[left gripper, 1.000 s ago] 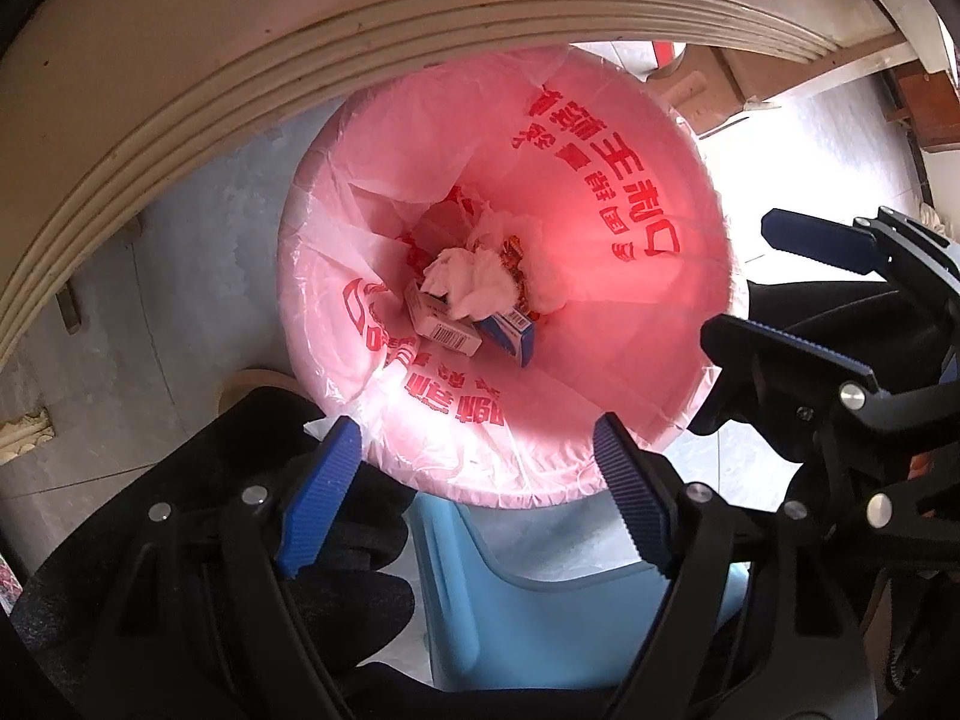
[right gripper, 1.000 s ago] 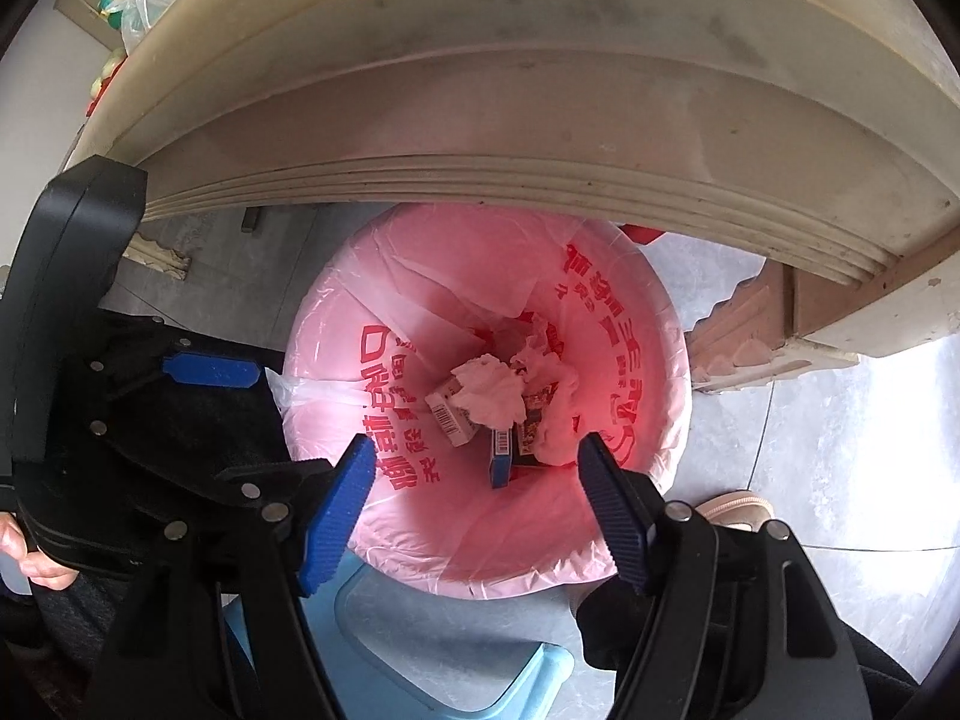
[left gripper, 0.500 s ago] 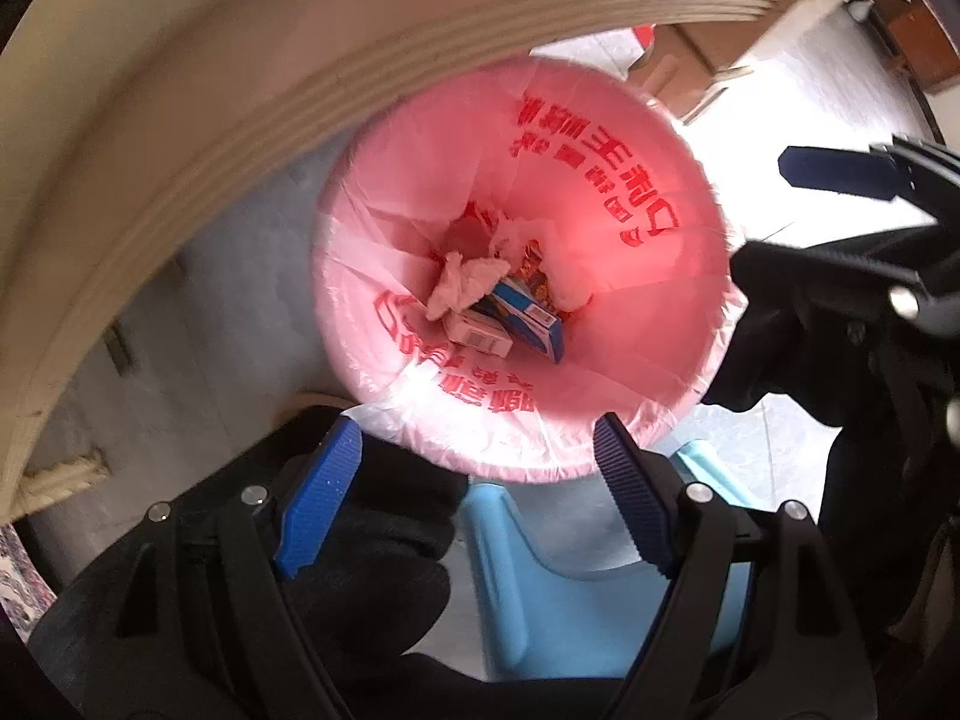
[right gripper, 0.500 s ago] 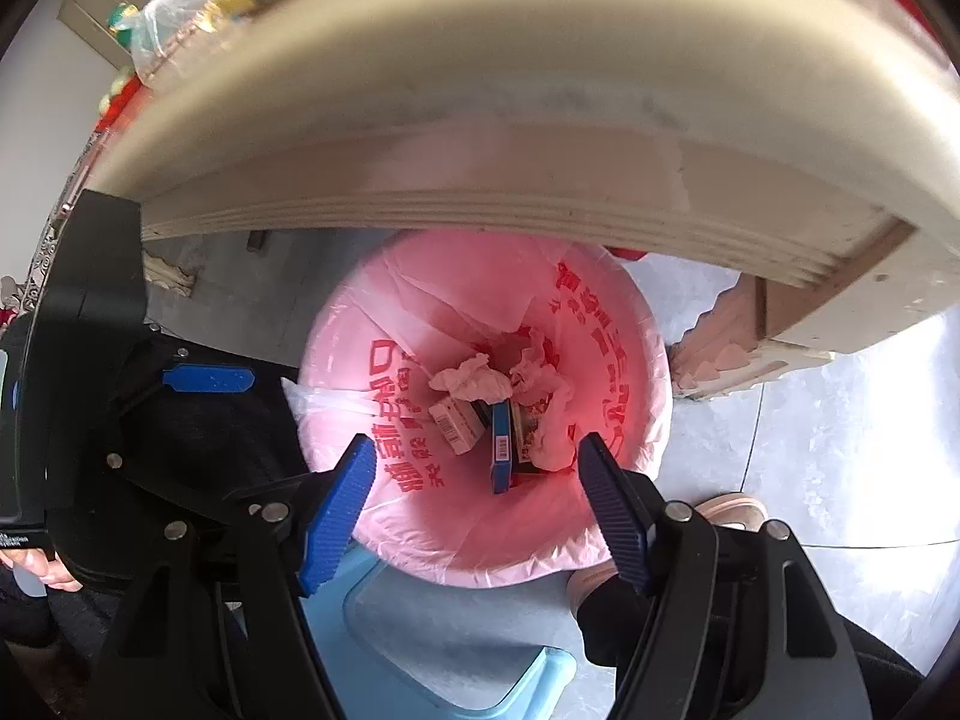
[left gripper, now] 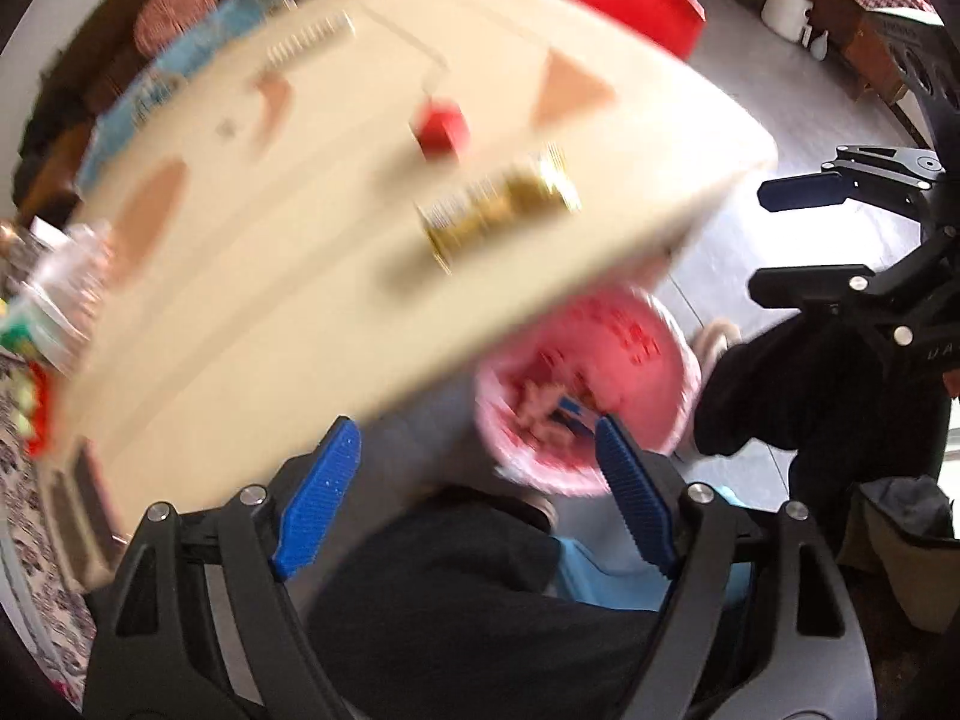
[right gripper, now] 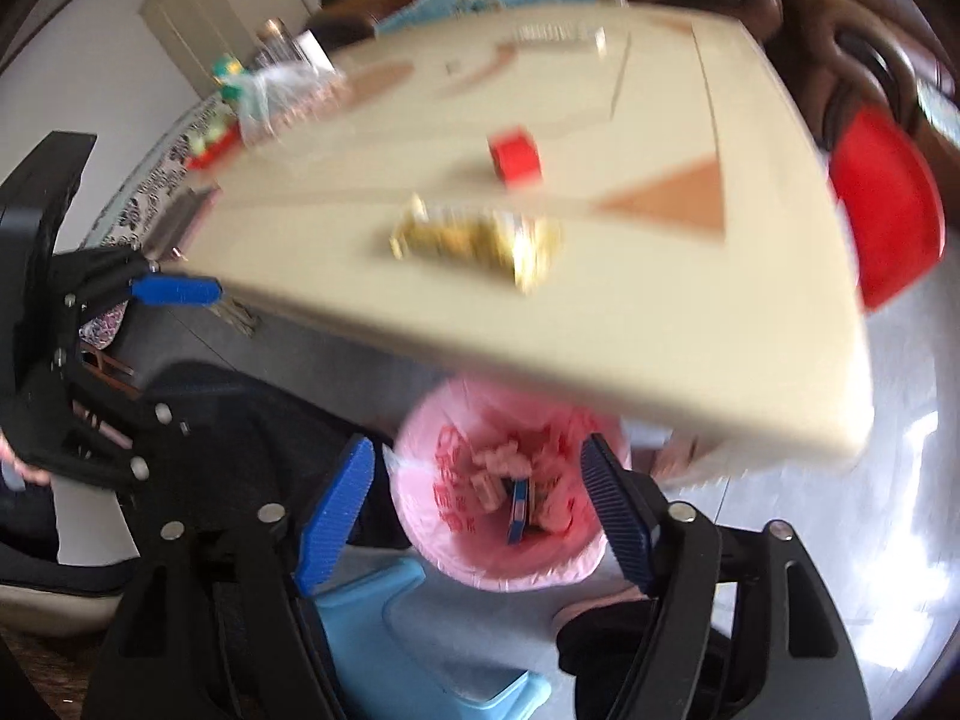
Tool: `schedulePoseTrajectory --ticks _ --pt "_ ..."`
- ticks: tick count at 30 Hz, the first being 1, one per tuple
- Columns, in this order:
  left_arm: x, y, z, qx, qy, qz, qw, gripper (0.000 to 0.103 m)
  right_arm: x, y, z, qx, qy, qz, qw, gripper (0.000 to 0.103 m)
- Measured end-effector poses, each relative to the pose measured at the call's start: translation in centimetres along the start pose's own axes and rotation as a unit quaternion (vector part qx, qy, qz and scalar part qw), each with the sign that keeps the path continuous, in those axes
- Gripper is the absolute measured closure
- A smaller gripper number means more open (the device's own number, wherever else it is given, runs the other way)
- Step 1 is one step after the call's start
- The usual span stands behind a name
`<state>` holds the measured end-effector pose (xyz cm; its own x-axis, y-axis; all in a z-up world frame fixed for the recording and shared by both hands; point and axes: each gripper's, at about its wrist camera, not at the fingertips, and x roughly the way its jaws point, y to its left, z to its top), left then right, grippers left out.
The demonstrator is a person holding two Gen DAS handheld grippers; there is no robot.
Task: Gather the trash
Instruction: 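Raise both open grippers back above the table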
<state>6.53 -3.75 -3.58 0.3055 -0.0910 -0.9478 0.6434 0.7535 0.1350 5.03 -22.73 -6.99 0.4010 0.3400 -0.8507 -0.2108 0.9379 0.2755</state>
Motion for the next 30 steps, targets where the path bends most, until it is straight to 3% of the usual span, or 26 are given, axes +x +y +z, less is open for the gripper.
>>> schedulePoseTrajectory --ticks 6,10,17,30 --pt "-5.7 1.6 3.7 0.035 -0.037 0.014 0.9986 0.019 -4.8 0.5 5.3 -0.025 -0.032 0.003 0.999 0.030" --pt "-6.7 1.4 5.4 0.068 -0.045 -0.003 0.9966 0.019 -5.7 0.6 8.1 -0.034 -0.029 0.017 0.999 0.030" --pt "-4.3 1.0 7.3 0.107 -0.037 -0.028 0.9932 0.019 -3.7 0.4 11.8 -0.053 -0.015 0.011 0.998 0.030" --pt "2.5 1.1 9.5 0.155 -0.009 -0.087 0.9839 0.019 5.4 -2.0 15.5 -0.051 0.051 0.021 0.997 0.030"
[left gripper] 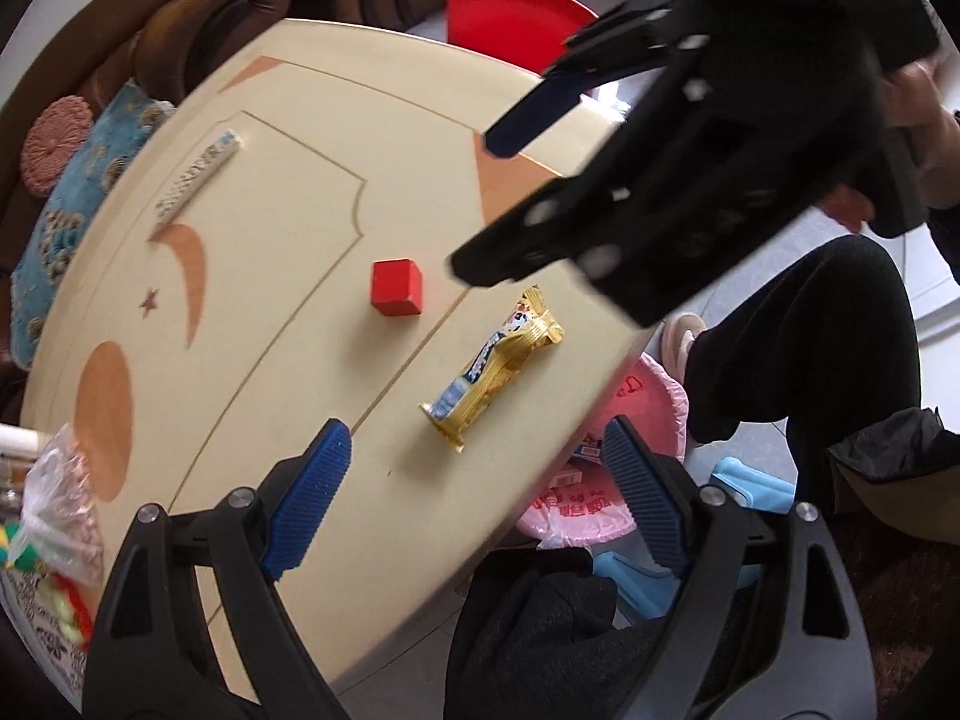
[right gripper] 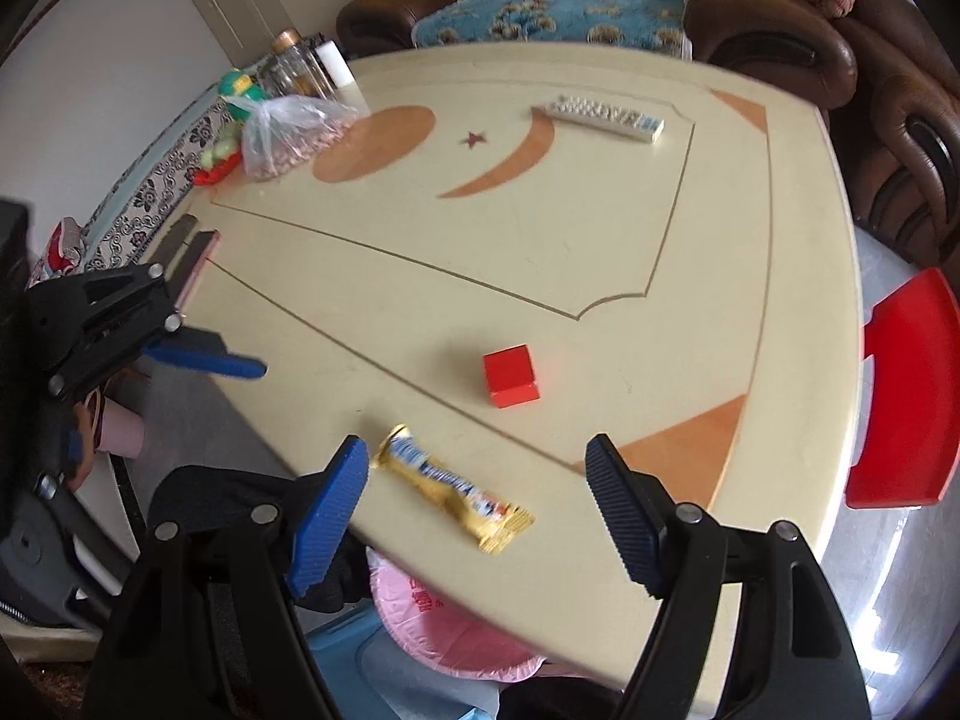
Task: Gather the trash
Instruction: 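Raise both open grippers back above the table, then close right gripper on the red cube while left gripper closes on the yellow candy wrapper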
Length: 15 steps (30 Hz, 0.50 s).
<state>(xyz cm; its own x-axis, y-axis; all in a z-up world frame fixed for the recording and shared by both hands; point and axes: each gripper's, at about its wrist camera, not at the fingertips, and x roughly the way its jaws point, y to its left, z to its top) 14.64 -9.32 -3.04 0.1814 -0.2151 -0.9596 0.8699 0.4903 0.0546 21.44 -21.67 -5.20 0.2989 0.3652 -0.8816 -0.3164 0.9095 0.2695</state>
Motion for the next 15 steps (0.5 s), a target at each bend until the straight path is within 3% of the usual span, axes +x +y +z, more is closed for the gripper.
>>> schedulePoseTrajectory --ticks 7,15 --pt "4.3 0.6 0.3 0.026 0.017 -0.040 0.9987 0.019 5.0 -1.0 1.1 -0.008 0.032 -0.007 0.999 0.030" --pt "7.2 1.3 0.8 0.043 0.005 -0.089 0.9951 0.019 8.6 -1.7 2.1 -0.019 0.043 -0.016 0.999 0.030"
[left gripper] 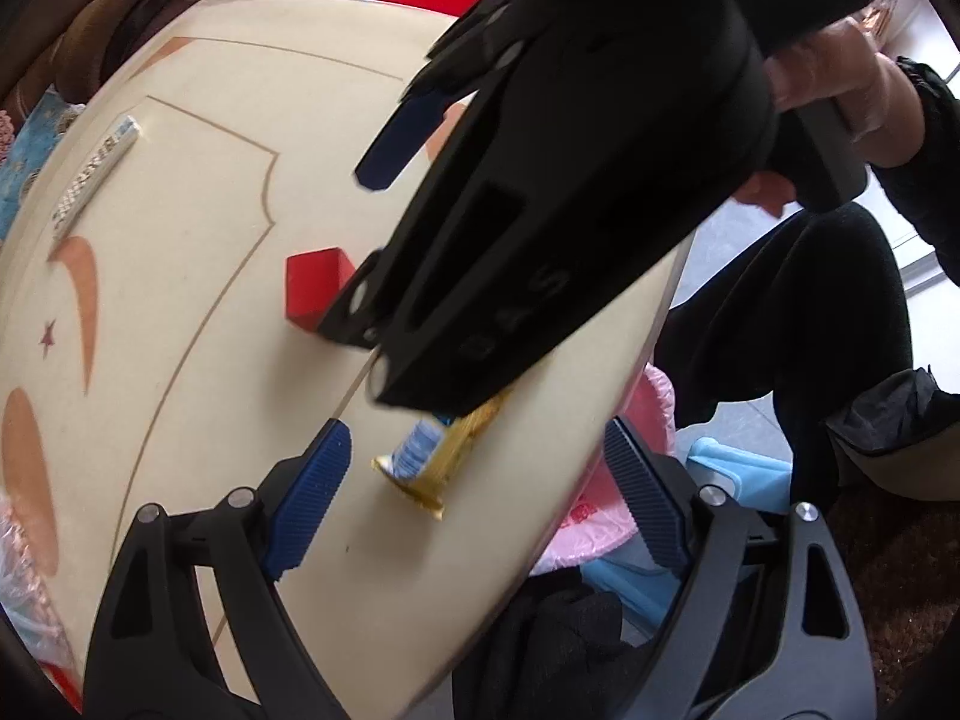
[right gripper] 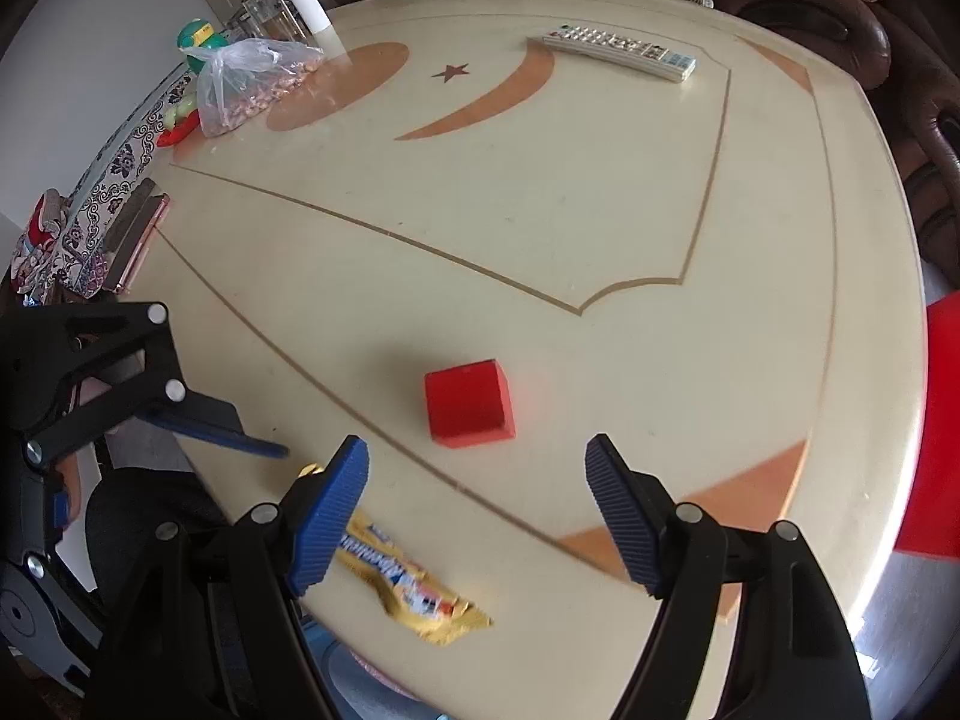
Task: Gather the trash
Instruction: 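Close right gripper on the red cube while left gripper closes on the yellow candy wrapper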
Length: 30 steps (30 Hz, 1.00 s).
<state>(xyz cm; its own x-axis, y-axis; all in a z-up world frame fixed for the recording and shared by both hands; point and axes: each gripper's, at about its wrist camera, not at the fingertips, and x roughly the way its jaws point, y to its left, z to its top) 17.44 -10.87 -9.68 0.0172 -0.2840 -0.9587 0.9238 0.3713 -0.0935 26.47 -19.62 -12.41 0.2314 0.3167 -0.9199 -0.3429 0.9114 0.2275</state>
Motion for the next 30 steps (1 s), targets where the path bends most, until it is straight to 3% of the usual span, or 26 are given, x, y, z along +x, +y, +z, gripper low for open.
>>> schedulePoseTrajectory --ticks 7,9,12,19,22,28,30 --pt "1.3 0.9 -0.2 -0.001 -0.021 -0.035 0.9992 0.019 1.7 0.4 0.5 -0.024 -0.006 -0.007 1.000 0.030" --pt "1.8 1.2 -0.3 -0.006 -0.018 -0.039 0.9991 0.019 2.3 0.4 0.5 -0.028 -0.003 -0.004 1.000 0.036" --pt "2.5 1.4 -0.4 -0.009 -0.017 -0.040 0.9990 0.019 2.9 0.4 0.5 -0.033 0.000 -0.010 0.999 0.053" --pt "3.8 1.4 -0.6 -0.007 -0.004 -0.024 0.9997 0.019 3.1 0.4 0.4 -0.052 -0.021 -0.020 0.998 0.059" --pt "4.5 1.3 -0.7 -0.007 0.002 -0.023 0.9997 0.019 3.0 0.5 0.3 -0.057 -0.028 -0.038 0.997 0.071" --pt "5.0 0.6 -0.6 0.002 0.002 -0.007 1.0000 0.019 2.9 0.4 0.0 -0.046 -0.041 -0.040 0.997 0.071" --pt "5.1 0.4 -0.5 0.000 -0.001 0.000 1.0000 0.024 2.9 0.3 -0.1 -0.040 -0.046 -0.051 0.997 0.072"
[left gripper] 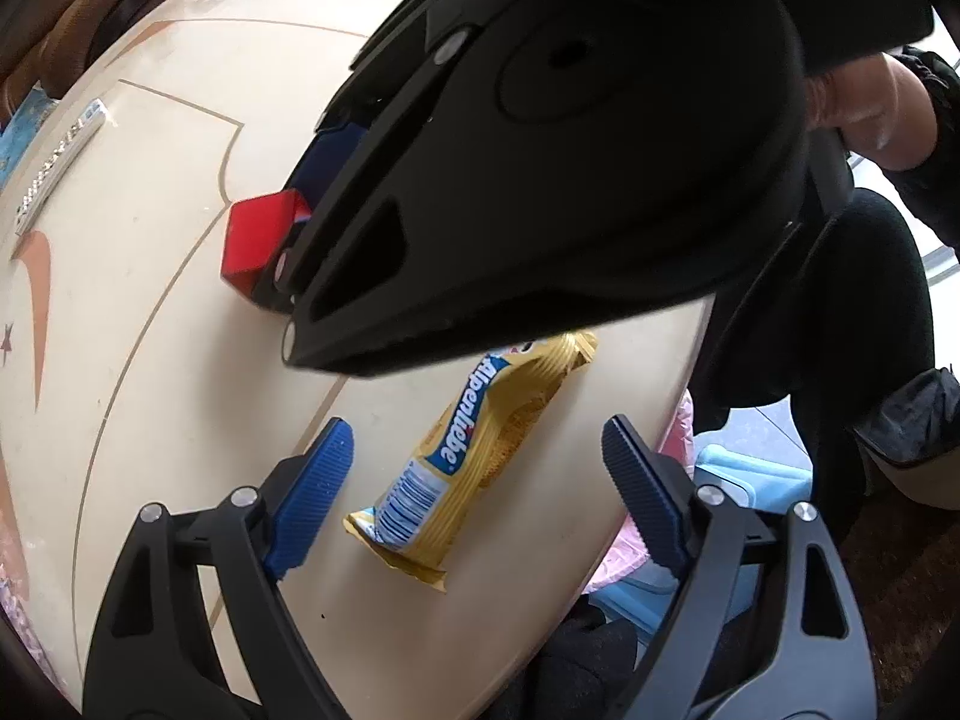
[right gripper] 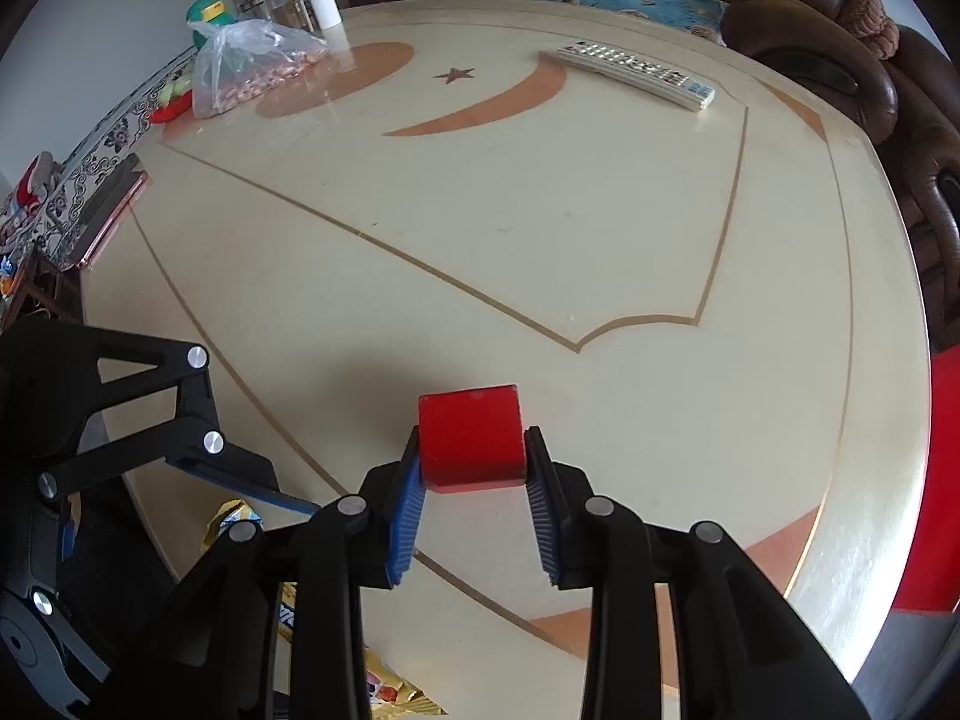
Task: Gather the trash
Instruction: 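Close right gripper on the red cube while left gripper closes on the yellow candy wrapper, then lift the red cube and candy wrapper and carry them down over the pink bin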
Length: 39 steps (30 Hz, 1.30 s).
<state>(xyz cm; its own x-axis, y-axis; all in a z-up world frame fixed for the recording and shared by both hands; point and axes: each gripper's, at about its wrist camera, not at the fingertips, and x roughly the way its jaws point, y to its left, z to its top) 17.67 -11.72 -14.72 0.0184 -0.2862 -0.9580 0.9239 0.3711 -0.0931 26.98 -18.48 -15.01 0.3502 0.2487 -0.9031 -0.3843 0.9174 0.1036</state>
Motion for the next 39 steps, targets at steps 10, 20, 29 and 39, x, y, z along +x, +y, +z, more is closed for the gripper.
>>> schedulePoseTrajectory --ticks 10,20,29,39 --pt "0.0 -0.3 0.0 -0.014 0.004 0.051 0.9986 0.066 -1.3 -2.7 -1.1 0.048 -0.005 -0.037 0.998 0.072" --pt "0.1 -2.3 0.0 -0.028 -0.001 0.086 0.9959 0.080 -3.5 -4.1 -2.5 0.082 -0.024 -0.048 0.995 0.072" --pt "-1.8 -1.0 -0.5 -0.085 -0.036 0.113 0.9893 0.083 -6.0 -4.5 -4.1 0.100 -0.041 -0.064 0.992 0.072" --pt "-4.3 -1.2 -1.1 -0.129 -0.077 0.125 0.9808 0.084 -7.9 -3.8 -5.0 0.108 -0.054 -0.078 0.990 0.072"
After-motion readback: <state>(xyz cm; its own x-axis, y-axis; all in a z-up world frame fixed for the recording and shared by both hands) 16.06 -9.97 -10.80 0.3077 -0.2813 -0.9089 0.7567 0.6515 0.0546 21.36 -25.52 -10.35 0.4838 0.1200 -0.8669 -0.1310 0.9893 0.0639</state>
